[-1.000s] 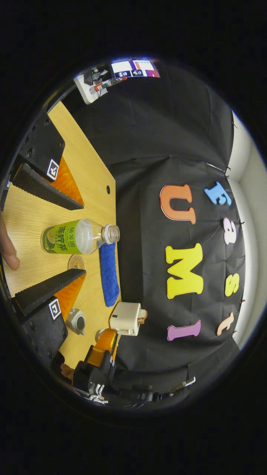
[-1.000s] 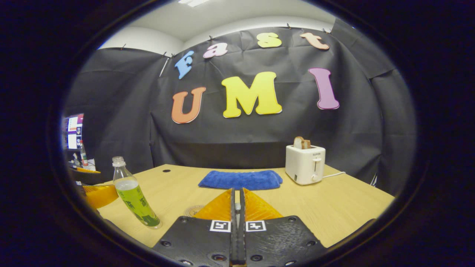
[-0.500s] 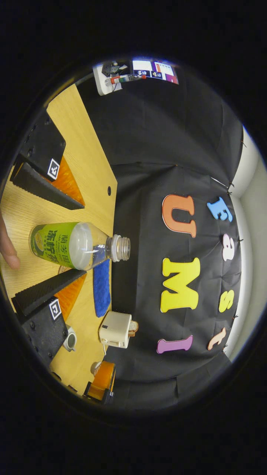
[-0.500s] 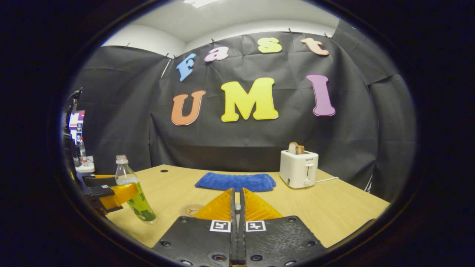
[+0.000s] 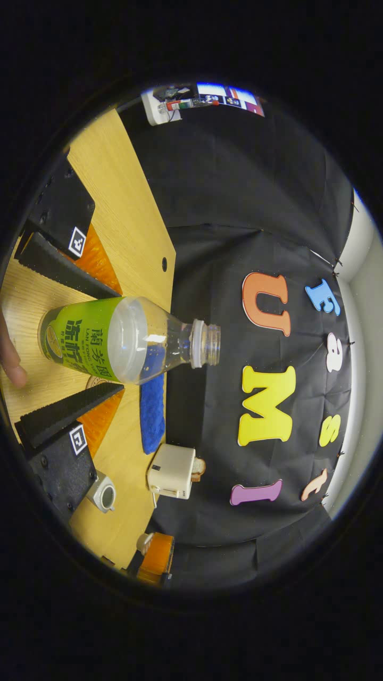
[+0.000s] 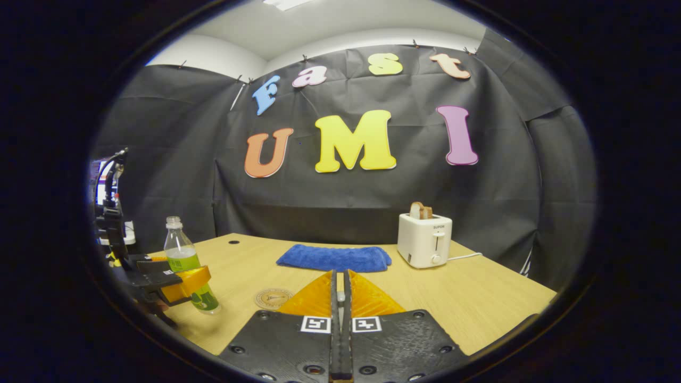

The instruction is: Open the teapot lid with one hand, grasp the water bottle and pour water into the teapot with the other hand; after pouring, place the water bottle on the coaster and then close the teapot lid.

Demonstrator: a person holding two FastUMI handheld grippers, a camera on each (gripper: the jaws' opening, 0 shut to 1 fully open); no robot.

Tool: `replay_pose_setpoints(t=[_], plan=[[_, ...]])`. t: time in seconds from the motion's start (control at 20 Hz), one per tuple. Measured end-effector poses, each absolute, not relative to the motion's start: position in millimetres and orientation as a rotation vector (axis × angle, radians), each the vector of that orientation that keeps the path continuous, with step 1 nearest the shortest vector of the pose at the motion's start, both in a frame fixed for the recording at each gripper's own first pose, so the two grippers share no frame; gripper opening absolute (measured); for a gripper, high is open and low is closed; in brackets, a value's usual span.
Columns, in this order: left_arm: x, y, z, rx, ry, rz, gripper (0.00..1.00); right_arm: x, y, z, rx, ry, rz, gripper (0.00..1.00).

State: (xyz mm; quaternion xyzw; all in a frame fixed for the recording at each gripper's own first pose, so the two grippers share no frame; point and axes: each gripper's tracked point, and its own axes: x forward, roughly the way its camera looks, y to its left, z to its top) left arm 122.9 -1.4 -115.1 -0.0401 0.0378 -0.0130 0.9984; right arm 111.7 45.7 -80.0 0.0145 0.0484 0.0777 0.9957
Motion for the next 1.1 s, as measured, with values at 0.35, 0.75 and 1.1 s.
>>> replay_pose_setpoints(t=[0.35, 0.75, 1.1], plan=[[116.0, 1.9, -110.6, -0.071, 0.074, 0.007, 0.78, 112.8, 38.2, -82.5, 0.038, 0.108, 0.147, 0.0], [90.6, 9.3, -74.1, -0.036, 0.08, 0.063, 0.77, 113.1, 9.7, -73.8, 0.075, 0.12, 0.135, 0.0], [85.7, -11.9, -46.7, 0.33, 0.053, 0.098, 0.76, 106.9, -20.7, -78.8, 0.091, 0.134, 0.147, 0.0]])
